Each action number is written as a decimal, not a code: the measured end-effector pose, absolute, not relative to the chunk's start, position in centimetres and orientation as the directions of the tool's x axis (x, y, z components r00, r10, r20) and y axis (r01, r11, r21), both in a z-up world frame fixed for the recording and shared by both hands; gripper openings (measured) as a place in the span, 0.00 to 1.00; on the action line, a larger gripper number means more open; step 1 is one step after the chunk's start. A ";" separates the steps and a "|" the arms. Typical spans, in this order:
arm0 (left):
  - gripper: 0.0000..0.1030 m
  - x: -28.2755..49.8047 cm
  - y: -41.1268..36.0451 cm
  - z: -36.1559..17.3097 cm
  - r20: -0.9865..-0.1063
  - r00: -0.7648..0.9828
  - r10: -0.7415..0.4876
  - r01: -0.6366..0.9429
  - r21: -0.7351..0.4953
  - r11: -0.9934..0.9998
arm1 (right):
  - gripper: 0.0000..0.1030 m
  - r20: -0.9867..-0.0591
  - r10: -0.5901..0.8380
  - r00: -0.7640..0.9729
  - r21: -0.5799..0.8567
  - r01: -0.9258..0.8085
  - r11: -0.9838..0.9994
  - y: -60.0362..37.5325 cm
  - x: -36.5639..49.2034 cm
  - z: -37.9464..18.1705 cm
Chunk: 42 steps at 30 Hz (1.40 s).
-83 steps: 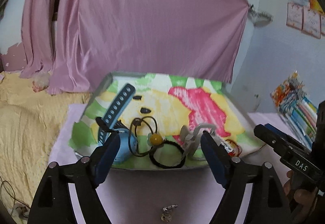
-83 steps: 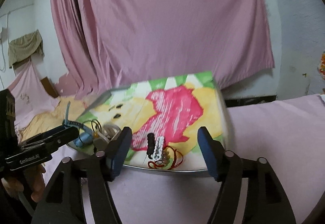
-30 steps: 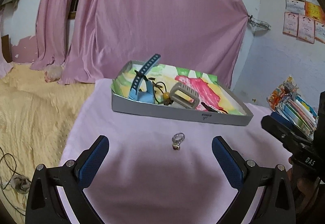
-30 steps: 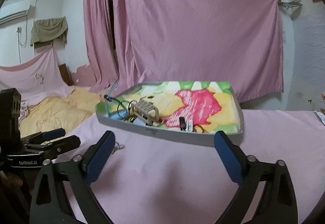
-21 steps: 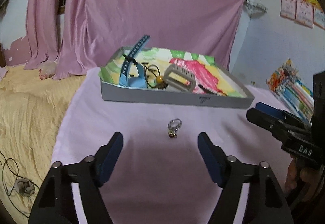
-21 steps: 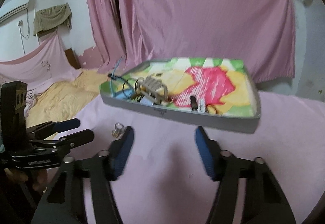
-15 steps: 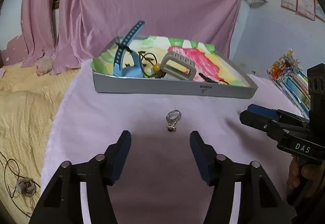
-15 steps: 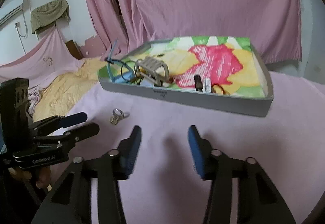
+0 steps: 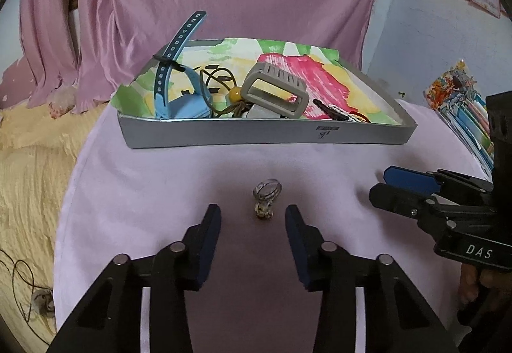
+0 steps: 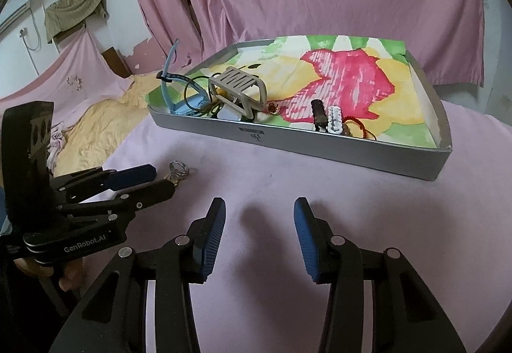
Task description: Organize jewelry
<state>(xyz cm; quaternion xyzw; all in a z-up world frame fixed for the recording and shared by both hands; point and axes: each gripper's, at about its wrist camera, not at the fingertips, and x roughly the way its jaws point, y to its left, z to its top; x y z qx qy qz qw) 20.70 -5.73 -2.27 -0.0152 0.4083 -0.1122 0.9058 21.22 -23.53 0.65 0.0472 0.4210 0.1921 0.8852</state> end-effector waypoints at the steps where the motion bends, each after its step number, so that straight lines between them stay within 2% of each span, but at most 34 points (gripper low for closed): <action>1: 0.34 20.8 -5.8 -2.3 -0.737 0.640 -0.215 0.193 -0.116 0.974 | 0.39 -0.731 0.381 0.566 0.246 -0.302 0.921 -23.4 21.4 0.6; 6: 0.26 21.2 -6.0 -2.3 -0.742 0.633 -0.221 0.206 -0.113 0.972 | 0.39 -0.739 0.387 0.551 0.245 -0.315 0.917 -23.0 22.0 0.4; 8: 0.19 21.3 -6.1 -2.3 -0.744 0.629 -0.225 0.212 -0.114 0.971 | 0.39 -0.742 0.393 0.543 0.249 -0.321 0.914 -22.8 22.3 0.3; 13: 0.12 21.6 -5.6 -2.3 -0.747 0.624 -0.229 0.206 -0.125 0.970 | 0.39 -0.752 0.402 0.523 0.246 -0.343 0.907 -22.0 22.9 0.2; 37: 0.11 22.6 -2.0 -2.3 -0.755 0.624 -0.201 0.116 -0.165 0.979 | 0.38 -0.750 0.443 0.491 0.236 -0.427 0.873 -17.1 24.0 0.4; 40: 0.11 22.7 -1.3 -2.3 -0.756 0.626 -0.194 0.098 -0.171 0.980 | 0.32 -0.752 0.437 0.493 0.235 -0.419 0.877 -16.7 23.9 0.4; 42: 0.11 22.7 -0.9 -2.3 -0.755 0.627 -0.194 0.090 -0.177 0.980 | 0.32 -0.752 0.435 0.495 0.236 -0.414 0.879 -16.6 23.9 0.5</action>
